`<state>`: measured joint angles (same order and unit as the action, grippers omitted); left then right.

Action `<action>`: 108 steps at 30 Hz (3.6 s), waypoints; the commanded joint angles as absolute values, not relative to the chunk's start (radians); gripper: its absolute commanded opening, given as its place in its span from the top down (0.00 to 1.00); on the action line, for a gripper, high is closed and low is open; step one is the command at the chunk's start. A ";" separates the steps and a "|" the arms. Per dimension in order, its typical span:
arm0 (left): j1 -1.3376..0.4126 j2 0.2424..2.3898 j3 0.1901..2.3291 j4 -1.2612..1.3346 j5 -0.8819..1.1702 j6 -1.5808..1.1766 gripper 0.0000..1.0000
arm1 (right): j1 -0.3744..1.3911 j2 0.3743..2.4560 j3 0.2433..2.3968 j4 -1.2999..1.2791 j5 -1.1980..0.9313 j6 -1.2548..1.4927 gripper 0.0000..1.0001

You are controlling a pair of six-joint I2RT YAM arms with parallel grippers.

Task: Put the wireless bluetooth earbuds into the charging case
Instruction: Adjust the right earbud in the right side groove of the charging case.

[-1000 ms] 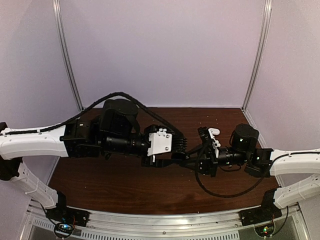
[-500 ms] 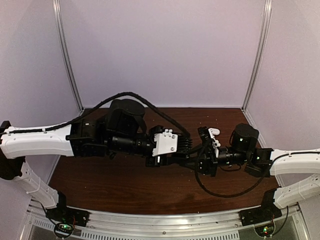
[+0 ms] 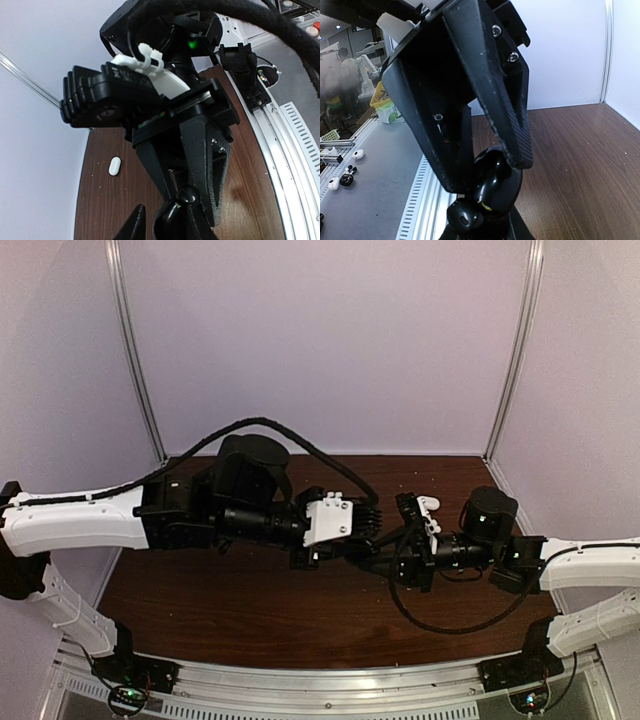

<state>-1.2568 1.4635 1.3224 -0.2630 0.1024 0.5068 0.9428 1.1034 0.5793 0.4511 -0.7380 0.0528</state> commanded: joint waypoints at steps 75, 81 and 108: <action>-1.207 1.525 1.251 0.084 -0.020 -0.235 0.41 | 1.014 1.038 0.663 0.294 -0.209 -0.084 1.00; -1.196 1.529 1.256 0.080 -0.003 -0.236 0.44 | 1.015 1.040 0.665 0.293 -0.205 -0.084 1.00; -1.159 1.547 1.266 0.058 0.095 -0.276 0.50 | 1.029 0.994 0.639 0.306 -0.160 -0.126 1.00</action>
